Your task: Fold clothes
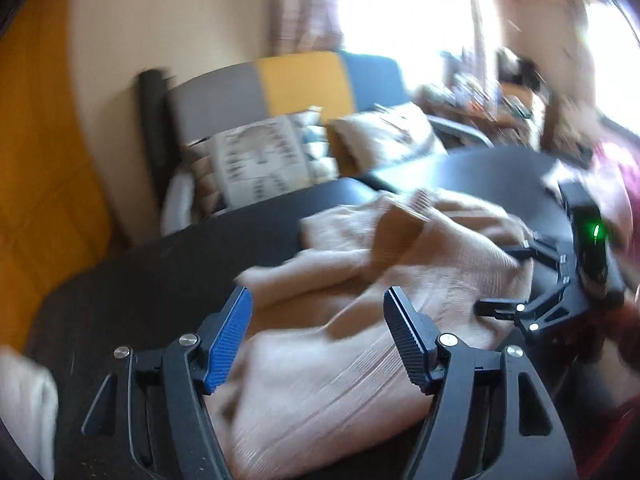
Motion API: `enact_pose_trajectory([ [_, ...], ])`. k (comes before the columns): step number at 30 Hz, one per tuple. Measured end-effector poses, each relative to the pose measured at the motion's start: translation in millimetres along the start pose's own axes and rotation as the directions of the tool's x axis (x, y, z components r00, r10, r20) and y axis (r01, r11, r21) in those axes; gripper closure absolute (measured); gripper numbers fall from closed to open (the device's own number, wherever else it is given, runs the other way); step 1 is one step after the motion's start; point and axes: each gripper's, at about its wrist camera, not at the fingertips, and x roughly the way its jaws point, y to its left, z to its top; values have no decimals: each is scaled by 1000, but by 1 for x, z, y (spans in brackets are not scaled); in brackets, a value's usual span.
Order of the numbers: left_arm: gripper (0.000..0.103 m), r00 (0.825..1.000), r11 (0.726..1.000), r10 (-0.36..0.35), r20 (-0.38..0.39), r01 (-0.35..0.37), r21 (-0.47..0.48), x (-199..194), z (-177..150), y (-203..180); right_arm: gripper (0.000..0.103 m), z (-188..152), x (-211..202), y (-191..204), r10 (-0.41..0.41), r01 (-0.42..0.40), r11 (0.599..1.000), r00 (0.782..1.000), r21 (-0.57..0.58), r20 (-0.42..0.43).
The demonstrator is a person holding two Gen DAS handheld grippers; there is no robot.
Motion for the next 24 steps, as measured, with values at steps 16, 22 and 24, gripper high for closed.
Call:
enact_pose_trajectory([
  [16, 49, 935, 955, -293, -201, 278, -98, 80, -25, -3, 8, -15, -18, -43, 207, -232, 953, 969, 196, 137],
  [22, 83, 975, 987, -164, -148, 162, -22, 60, -28, -32, 8, -14, -18, -44, 209, -234, 952, 968, 198, 140],
  [24, 88, 984, 991, -137, -117, 137, -14, 44, -28, -38, 8, -12, -16, -45, 214, -241, 949, 966, 204, 147],
])
